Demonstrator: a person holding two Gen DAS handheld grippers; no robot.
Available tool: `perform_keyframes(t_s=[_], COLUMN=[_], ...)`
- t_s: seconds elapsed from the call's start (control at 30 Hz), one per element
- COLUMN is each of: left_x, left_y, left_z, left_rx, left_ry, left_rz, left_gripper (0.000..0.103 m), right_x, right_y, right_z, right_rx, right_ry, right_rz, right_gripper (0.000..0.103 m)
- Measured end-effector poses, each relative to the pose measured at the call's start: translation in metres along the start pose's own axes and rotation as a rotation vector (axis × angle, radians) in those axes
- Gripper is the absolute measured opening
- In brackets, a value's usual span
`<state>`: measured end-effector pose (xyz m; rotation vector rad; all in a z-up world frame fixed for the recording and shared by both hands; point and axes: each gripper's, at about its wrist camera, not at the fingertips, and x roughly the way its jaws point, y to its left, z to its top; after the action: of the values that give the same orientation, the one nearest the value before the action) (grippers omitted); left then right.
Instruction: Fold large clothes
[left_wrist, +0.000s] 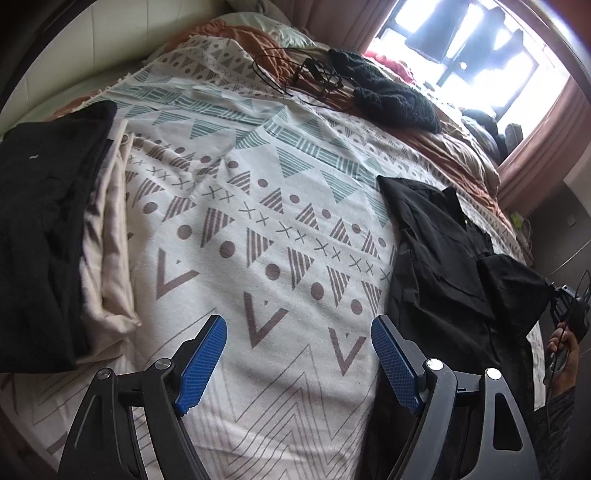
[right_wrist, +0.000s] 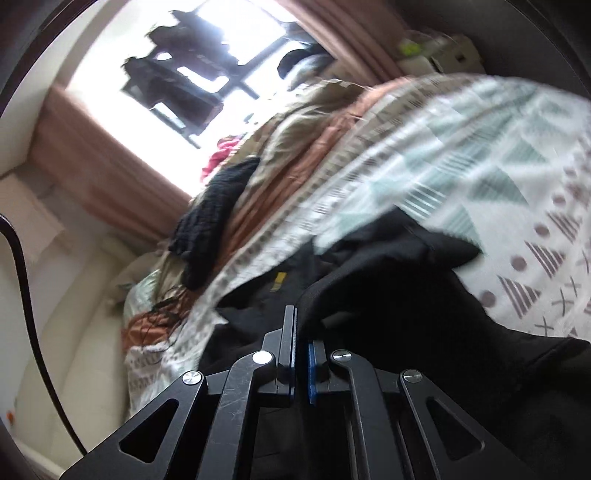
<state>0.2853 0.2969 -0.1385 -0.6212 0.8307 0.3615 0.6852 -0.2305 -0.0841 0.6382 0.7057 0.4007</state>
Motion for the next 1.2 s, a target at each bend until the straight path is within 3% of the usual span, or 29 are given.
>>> perform_keyframes(t_s=[0.37,0.57,0.67,0.77,0.83,0.9,1.03,1.1,1.2], left_x=[-0.035,-0.051,-0.058,-0.062,-0.066,-0.07,-0.08,-0.088,-0.098], left_y=[0.041,0.059,0.064,0.067,0.069,0.071,0.072,0.072,0.068], left_z=[-0.011,-0.012,-0.014,-0.017,-0.019,-0.022,-0.027,-0.031,-0.037], left_rx=[-0.038,-0.063,-0.067,-0.075,-0.082,-0.086,-0.093,-0.091,-0.085], left_ry=[-0.025,-0.041,-0.049,-0.055,-0.057,-0.059,-0.068,-0.076,-0.082], left_rz=[-0.016,-0.013,-0.018,-0.028,-0.038,-0.049,-0.071,-0.086,-0.104], left_gripper=[0.081,0.081,0.081,0.081,0.081,0.081,0.081,0.081,0.081], right_x=[-0.002,0.034,0.055,0.075,0.081,0.081,0.07,0.058,0.035], right_y=[0.124,0.172,0.195,0.212,0.215,0.217,0.212,0.202,0.187], right_z=[-0.051,-0.104,-0.138,-0.176,-0.193,-0.21,-0.231,-0.231,-0.223], right_rx=[-0.309,-0.477,-0.578,-0.681,-0.702,-0.725,-0.762,-0.724,-0.635], right_ry=[0.014,0.105,0.192,0.314,0.384,0.461,0.559,0.611,0.616], right_rz=[-0.014,-0.058,-0.062,-0.104,-0.096,-0.08,-0.085,-0.076,-0.078], right_gripper=[0.005,0.005,0.005,0.019,0.055,0.067,0.067,0.067,0.067])
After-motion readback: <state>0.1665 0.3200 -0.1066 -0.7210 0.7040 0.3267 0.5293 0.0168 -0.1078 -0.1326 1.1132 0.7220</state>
